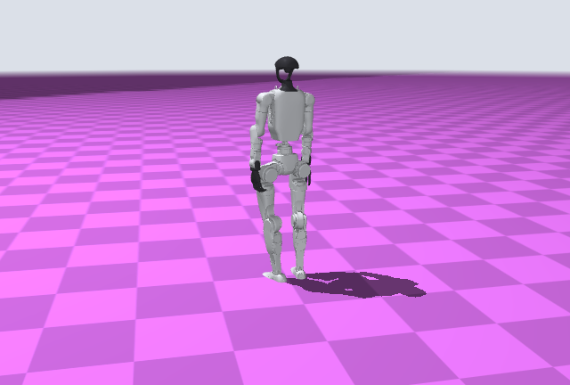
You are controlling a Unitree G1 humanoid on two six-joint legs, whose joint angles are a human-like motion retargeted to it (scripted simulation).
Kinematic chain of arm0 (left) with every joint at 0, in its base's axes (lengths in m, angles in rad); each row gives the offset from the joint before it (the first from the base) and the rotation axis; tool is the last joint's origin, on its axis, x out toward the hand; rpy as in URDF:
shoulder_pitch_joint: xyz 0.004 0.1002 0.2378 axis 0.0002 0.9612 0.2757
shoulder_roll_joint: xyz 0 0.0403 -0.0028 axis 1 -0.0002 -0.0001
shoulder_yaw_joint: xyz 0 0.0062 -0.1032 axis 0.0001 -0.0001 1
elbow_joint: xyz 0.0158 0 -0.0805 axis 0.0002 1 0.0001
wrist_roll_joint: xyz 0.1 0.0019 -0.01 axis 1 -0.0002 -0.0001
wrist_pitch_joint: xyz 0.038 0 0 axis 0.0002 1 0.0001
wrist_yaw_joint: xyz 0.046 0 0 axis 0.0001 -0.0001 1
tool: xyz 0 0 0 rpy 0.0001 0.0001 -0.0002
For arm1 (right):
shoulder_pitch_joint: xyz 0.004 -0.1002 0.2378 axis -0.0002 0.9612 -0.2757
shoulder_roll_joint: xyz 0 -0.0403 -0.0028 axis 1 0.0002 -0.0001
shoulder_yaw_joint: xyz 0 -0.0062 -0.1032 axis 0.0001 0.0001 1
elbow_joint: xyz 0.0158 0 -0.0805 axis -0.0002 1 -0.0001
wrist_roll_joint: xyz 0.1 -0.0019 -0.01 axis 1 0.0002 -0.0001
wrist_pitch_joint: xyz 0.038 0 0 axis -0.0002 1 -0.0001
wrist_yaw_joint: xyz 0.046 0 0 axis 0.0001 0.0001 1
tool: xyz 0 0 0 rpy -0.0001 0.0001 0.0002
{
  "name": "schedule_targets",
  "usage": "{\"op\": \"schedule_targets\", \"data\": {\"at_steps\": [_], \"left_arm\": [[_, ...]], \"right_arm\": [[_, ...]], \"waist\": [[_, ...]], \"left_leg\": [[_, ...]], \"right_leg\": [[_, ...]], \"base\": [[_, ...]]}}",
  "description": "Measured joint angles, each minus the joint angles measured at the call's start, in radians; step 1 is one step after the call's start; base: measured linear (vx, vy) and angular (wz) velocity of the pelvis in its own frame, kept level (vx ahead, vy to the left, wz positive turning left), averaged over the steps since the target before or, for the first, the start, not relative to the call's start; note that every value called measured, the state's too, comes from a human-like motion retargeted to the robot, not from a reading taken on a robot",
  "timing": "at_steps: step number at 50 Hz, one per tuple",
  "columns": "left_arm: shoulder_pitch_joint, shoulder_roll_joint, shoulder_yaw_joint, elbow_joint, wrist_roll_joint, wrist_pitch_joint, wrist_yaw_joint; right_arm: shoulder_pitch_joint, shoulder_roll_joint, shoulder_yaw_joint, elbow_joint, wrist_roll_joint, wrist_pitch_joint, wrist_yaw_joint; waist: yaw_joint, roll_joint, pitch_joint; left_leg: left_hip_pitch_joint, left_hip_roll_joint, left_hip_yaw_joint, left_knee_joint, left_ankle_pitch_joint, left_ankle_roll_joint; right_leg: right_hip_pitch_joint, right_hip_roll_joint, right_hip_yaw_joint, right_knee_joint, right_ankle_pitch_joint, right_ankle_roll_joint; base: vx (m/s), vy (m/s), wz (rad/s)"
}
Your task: In place motions
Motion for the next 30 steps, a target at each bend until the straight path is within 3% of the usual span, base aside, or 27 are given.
{"op": "schedule_targets", "data": {"at_steps": [15,26,30], "left_arm": [[0.203,0.019,0.162,0.013,-0.033,0.036,-0.014],[0.060,-0.027,0.063,0.007,-0.055,0.007,0.003],[-0.004,-0.029,0.005,-0.024,-0.044,0.003,0.008]], "right_arm": [[-0.027,0.017,-0.007,-0.071,0.047,-0.041,0.011],[0.054,-0.023,-0.029,0.082,0.002,0.019,-0.025],[0.088,-0.041,-0.039,0.117,-0.008,0.040,-0.030]], "waist": [[0.022,-0.013,-0.001],[0.014,-0.014,-0.002],[0.175,-0.023,0.014]], "left_leg": [[-0.008,-0.016,-0.043,0.004,0.006,-0.002],[-0.013,-0.010,-0.026,0.005,0.006,0.000],[-0.047,-0.010,0.167,0.020,0.019,0.048]], "right_leg": [[0.013,-0.012,-0.030,-0.001,-0.011,0.002],[0.005,-0.009,-0.016,0.002,-0.008,0.003],[-0.017,0.017,0.159,0.011,0.014,-0.010]], "base": [[0.01,0.02,0.10],[0.00,0.00,-0.07],[0.01,-0.03,-2.15]]}}
